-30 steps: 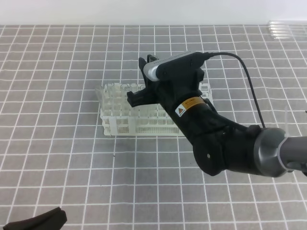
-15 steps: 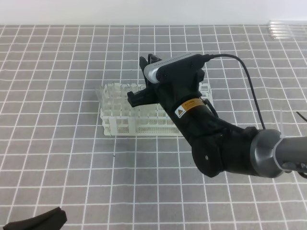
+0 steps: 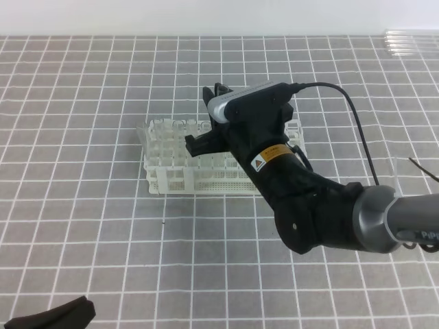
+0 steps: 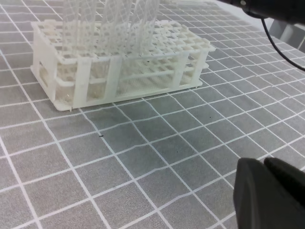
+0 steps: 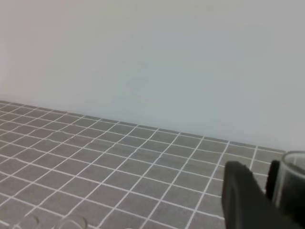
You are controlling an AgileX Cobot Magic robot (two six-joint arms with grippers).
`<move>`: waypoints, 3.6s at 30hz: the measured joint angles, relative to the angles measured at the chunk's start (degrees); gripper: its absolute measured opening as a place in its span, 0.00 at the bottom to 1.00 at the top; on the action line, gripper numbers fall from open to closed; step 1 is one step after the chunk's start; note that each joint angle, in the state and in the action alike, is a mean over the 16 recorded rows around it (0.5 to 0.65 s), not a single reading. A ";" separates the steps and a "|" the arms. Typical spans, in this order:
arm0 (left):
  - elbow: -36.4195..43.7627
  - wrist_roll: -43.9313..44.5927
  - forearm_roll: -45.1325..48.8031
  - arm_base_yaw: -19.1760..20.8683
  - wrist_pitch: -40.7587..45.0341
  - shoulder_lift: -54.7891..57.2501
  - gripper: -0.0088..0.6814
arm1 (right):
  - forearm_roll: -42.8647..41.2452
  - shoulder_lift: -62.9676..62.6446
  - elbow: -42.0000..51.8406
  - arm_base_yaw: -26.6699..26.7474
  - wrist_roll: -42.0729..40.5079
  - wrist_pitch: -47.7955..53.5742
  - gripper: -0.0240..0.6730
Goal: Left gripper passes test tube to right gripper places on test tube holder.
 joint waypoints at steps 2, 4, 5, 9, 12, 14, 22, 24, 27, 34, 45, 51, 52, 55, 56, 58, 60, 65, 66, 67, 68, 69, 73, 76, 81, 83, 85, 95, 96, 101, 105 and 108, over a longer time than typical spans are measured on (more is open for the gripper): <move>-0.08 -0.03 -0.32 0.00 -0.09 -0.02 0.01 | -0.03 0.22 0.00 -0.01 0.05 -0.11 0.15; -0.04 -0.01 -0.16 0.00 -0.03 0.01 0.01 | -0.07 0.39 0.00 -0.01 0.09 -0.23 0.15; 0.00 0.00 0.00 0.00 0.01 0.04 0.01 | -0.07 0.47 0.00 -0.01 0.11 -0.29 0.15; -0.08 -0.04 -0.32 0.00 -0.12 0.00 0.01 | -0.11 0.67 0.00 -0.01 0.18 -0.54 0.15; -0.16 -0.06 -0.65 -0.01 -0.19 -0.03 0.01 | -0.13 0.76 0.00 -0.01 0.23 -0.71 0.16; -0.16 -0.06 -0.65 -0.01 -0.17 -0.03 0.01 | -0.13 0.81 0.00 -0.01 0.26 -0.80 0.16; -0.08 -0.04 -0.32 0.00 -0.06 0.00 0.01 | -0.03 0.83 0.01 -0.01 0.27 -0.68 0.23; -0.04 -0.01 -0.16 0.00 0.03 0.02 0.01 | 0.02 0.83 0.02 -0.01 0.27 -0.60 0.26; 0.08 0.03 0.32 0.01 0.15 0.09 0.01 | 0.18 0.83 0.03 -0.01 0.24 -0.49 0.31; 0.16 0.05 0.65 0.01 0.23 0.11 0.01 | 1.51 0.28 0.17 -0.01 -0.52 0.17 0.40; 0.08 0.04 0.32 0.00 0.15 0.02 0.01 | 3.21 -11.32 2.47 -0.01 -6.45 10.48 0.30; -0.04 0.04 -0.16 -0.01 0.03 -0.03 0.01 | 2.94 -26.62 6.56 -0.01 -10.06 22.00 0.15; -0.04 0.03 -0.16 0.00 0.00 0.00 0.01 | 2.89 -29.64 7.45 -0.01 -10.40 24.26 0.13; 0.04 0.05 0.16 0.00 0.03 0.04 0.01 | 2.75 -38.97 10.18 -0.01 -11.29 31.69 0.06; 0.04 0.05 0.16 0.00 0.00 0.04 0.01 | 2.73 -42.07 11.09 -0.01 -11.58 34.39 0.05; 0.08 0.05 0.32 0.01 0.03 0.07 0.01 | 2.91 -48.27 12.84 -0.01 -12.03 40.34 0.03; 0.08 0.05 0.32 0.01 0.03 0.07 0.01 | 2.91 -54.17 14.46 -0.01 -12.27 46.61 0.02; 0.16 0.06 0.65 0.01 0.07 0.11 0.01 | 2.26 -67.38 17.50 -0.01 -12.32 62.67 0.02; 0.20 0.07 0.81 0.01 0.11 0.14 0.01 | 2.03 -69.59 17.93 -0.01 -12.30 65.69 0.02; 0.20 0.07 0.81 0.01 0.15 0.14 0.01 | 1.77 -71.59 18.29 -0.01 -12.28 68.55 0.02; 0.20 0.08 0.81 0.01 0.19 0.14 0.01 | 1.47 -73.39 18.59 -0.01 -12.26 71.19 0.02; 0.20 0.08 0.81 0.01 0.20 0.14 0.01 | 1.12 -75.03 18.85 -0.01 -12.24 73.60 0.02; 0.16 0.07 0.65 0.01 0.16 0.11 0.01 | -0.89 -79.67 19.71 -0.01 -12.18 80.47 0.02; 0.08 0.06 0.32 0.01 0.10 0.07 0.01 | -2.77 -81.78 20.76 -0.56 -12.10 82.27 0.02; 0.00 0.05 0.00 0.00 0.09 0.00 0.01 | -3.82 -83.86 25.29 -5.03 -10.96 79.75 0.02; -0.04 0.04 -0.16 -0.01 0.02 -0.03 0.01 | -3.43 -84.84 28.22 -8.10 -10.41 77.69 0.02; -0.04 0.04 -0.16 -0.01 0.03 -0.03 0.01 | -2.79 -86.27 31.66 -11.59 -9.87 75.55 0.02; 0.20 0.07 0.81 0.01 0.22 0.11 0.01 | 2.05 -100.08 50.15 -29.71 -7.77 68.11 0.02; 0.20 0.07 0.81 0.01 0.22 0.11 0.01 | 2.26 -101.60 51.58 -30.86 -7.76 67.83 0.02; 0.20 0.07 0.81 0.01 0.22 0.14 0.01 | 2.41 -107.75 56.85 -34.07 -7.75 66.33 0.02; 0.16 0.06 0.65 0.01 0.16 0.09 0.01 | 2.04 -110.36 59.22 -35.13 -7.75 64.91 0.02; 0.08 0.05 0.32 0.00 0.09 0.04 0.01 | 1.31 -111.11 60.42 -35.42 -7.75 63.73 0.02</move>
